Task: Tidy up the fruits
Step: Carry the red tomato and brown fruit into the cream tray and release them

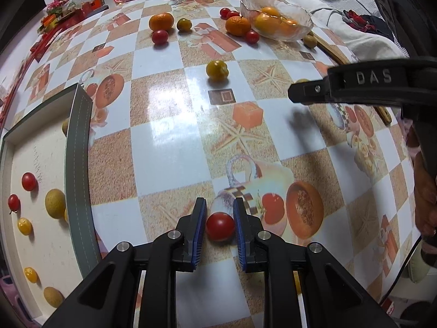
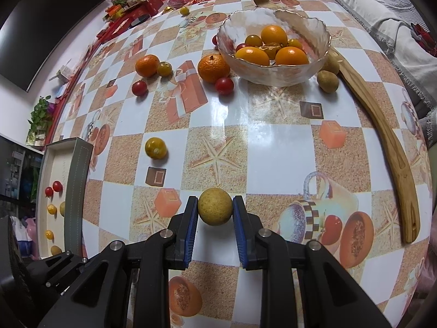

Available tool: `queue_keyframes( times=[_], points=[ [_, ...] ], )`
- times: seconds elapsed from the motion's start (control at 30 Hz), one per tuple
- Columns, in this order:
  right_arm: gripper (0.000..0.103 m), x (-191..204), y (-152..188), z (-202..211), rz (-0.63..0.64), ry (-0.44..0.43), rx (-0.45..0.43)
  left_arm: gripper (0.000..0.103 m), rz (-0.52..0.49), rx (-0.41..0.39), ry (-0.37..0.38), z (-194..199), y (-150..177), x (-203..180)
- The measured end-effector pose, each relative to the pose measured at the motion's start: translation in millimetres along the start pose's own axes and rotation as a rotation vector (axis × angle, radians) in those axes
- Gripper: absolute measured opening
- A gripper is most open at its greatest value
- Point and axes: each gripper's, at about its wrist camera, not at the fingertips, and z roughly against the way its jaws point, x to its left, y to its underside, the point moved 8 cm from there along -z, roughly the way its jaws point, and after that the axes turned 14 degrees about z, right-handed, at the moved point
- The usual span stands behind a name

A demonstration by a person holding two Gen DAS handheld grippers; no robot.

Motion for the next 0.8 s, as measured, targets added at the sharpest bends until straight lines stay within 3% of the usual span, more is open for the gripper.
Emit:
queue_keyframes(
  times=[0.17,0.43,0.8],
  points=[
    [0.028,5,1,1,0.003,-0.003,0.002,0.022,-0.025,-0.025,-0.025,2,6,-1],
    [0.028,14,2,8,0.008,-0.010,-0.004,0.021,0.057,0.012,0.047,8,2,9],
    [0.028,39,2,18,0.046,-0.024,0.001,0.021,0.113,-0.037,0.073,41,-9,32]
  ],
)
